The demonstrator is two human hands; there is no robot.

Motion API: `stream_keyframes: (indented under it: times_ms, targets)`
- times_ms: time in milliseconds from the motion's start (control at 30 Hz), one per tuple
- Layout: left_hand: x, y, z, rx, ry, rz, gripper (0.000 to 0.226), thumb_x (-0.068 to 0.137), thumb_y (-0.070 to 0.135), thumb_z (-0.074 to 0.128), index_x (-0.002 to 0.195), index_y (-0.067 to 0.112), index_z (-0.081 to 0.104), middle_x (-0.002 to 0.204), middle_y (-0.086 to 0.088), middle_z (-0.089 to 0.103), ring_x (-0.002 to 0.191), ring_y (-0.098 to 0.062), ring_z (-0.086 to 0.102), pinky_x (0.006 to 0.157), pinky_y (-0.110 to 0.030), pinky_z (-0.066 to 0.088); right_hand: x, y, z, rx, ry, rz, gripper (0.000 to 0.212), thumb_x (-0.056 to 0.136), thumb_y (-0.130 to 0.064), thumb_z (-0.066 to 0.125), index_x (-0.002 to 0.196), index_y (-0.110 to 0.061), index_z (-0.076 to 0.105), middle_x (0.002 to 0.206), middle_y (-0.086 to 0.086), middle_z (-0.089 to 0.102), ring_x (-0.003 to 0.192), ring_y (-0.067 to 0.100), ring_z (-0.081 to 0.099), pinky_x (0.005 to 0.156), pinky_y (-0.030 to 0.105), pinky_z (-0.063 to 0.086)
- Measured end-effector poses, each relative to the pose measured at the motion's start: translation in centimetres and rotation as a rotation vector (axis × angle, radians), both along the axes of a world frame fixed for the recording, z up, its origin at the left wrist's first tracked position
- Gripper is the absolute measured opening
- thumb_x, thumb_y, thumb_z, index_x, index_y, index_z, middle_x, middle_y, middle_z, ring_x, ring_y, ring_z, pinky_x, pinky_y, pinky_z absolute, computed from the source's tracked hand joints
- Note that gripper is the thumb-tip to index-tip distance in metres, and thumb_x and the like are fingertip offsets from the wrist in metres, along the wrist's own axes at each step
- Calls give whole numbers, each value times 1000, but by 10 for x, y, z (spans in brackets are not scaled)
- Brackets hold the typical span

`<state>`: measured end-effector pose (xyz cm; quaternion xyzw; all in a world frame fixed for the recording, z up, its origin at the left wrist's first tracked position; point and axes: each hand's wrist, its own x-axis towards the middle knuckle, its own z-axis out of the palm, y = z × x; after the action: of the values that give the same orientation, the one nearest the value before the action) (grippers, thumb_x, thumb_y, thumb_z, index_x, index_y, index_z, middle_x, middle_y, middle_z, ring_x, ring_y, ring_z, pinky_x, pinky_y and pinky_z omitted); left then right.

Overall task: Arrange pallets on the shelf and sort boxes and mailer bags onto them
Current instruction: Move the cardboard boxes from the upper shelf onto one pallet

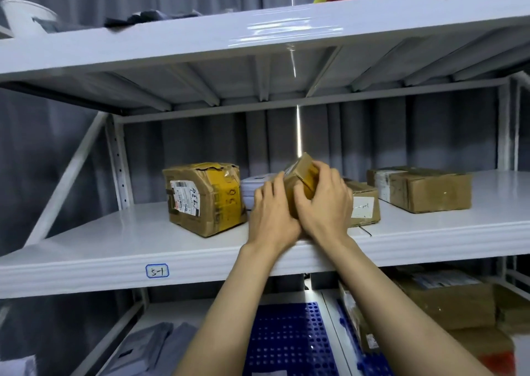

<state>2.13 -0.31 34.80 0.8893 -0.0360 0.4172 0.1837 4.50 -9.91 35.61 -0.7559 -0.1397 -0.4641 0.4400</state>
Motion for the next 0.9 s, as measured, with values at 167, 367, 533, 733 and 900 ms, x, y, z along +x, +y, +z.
stream_keyframes:
  times_ms: [167, 367, 533, 733, 900]
  targets:
    - [12, -10, 4, 89, -72, 223, 49, 88, 29, 58, 130, 13, 37, 130, -9, 46, 119, -32, 44, 85, -42, 48, 0, -6, -1, 53, -16, 56, 41, 81, -28, 59, 119, -12, 56, 112, 5, 63, 102, 28, 57, 94, 40, 40]
    - [8, -13, 0, 75, -311, 223, 43, 84, 31, 60, 120, 12, 48, 121, -10, 51, 109, -31, 46, 73, -40, 52, -2, -6, -6, 91, -46, 101, 45, 82, -42, 45, 116, -14, 57, 109, 3, 64, 99, 25, 58, 91, 40, 44]
    - [-9, -8, -15, 66, -400, 147, 72, 66, 29, 77, 128, 13, 47, 129, -9, 48, 118, -27, 41, 85, -36, 52, -3, -7, -7, 73, -54, 116, 57, 87, -58, 28, 113, -17, 57, 108, 0, 65, 101, 21, 58, 99, 40, 39]
    - [-28, 3, -26, 21, -299, -13, 91, 59, 55, 74, 135, 20, 39, 143, -2, 33, 134, -21, 29, 102, -28, 37, -2, -15, -11, -21, -15, 83, 56, 83, -58, 30, 111, -16, 56, 106, 3, 66, 106, 22, 55, 108, 43, 33]
    - [-32, 6, -23, -438, -276, -144, 93, 60, 60, 70, 137, 21, 34, 140, 0, 34, 133, -17, 34, 110, -33, 34, -1, -23, -17, -103, 15, 90, 49, 87, -53, 32, 110, -16, 54, 101, 3, 69, 109, 21, 57, 119, 31, 13]
